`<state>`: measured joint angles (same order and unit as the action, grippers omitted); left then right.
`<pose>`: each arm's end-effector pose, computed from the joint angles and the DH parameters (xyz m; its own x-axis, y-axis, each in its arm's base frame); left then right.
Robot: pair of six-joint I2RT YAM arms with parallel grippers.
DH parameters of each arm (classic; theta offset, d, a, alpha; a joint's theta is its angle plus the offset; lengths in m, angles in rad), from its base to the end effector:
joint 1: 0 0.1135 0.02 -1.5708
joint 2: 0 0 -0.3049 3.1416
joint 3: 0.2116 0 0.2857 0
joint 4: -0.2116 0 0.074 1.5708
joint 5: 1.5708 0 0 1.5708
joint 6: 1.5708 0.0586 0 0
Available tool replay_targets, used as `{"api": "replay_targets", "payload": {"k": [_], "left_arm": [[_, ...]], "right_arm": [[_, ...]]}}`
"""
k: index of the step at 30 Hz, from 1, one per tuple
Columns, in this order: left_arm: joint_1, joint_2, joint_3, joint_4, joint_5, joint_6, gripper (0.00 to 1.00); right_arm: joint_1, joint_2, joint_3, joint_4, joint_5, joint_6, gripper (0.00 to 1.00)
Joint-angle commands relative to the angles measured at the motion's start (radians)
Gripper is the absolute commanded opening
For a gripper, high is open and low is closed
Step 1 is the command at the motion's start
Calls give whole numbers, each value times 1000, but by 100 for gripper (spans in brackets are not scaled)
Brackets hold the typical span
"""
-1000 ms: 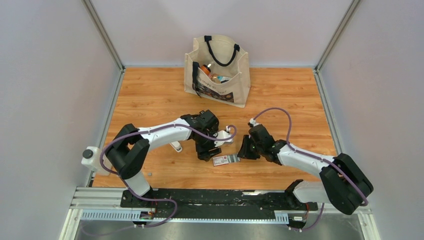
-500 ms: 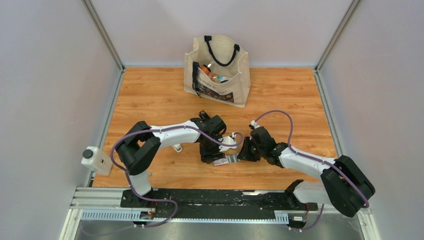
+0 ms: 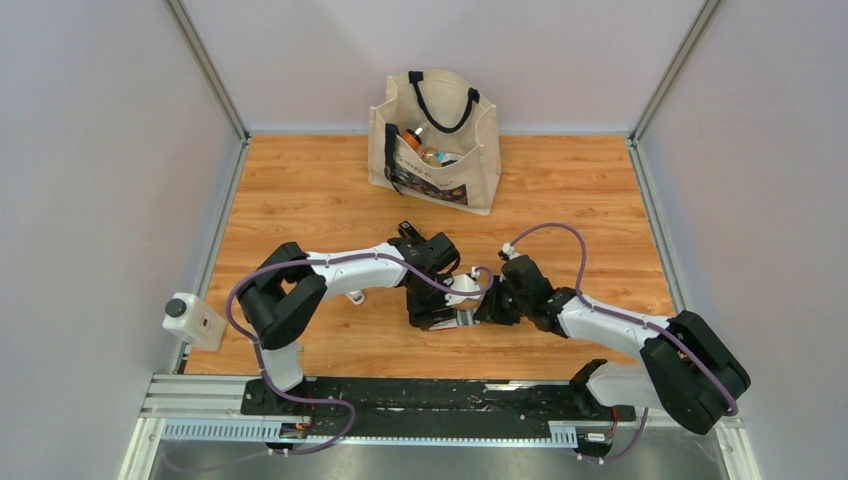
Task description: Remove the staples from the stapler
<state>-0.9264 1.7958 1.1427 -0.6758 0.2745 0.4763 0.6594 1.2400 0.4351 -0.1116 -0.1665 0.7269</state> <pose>0.2141 -0.3114 0.1620 -0.1476 0.9311 -0.3336 0.9860 0.1118 -0.1241 0.1822 0.1535 0.1376 -0.9231 0.1137 -0.3674 -0.0943 0.8593 0.5027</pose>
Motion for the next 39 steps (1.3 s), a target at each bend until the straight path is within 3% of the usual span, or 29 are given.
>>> {"api": "replay_targets", "payload": {"k": [1,34,39], "left_arm": [[-11,20,45,22,28,-16,65],[-14,24,54,27,29,-11,64],[-14,14,45,25,22,-13,63]], "right_arm": [[-1,-16,-13,44,-16,22,19],[42,61,27,96,-62,46,18],[42,24,34,21,-21,2,35]]}}
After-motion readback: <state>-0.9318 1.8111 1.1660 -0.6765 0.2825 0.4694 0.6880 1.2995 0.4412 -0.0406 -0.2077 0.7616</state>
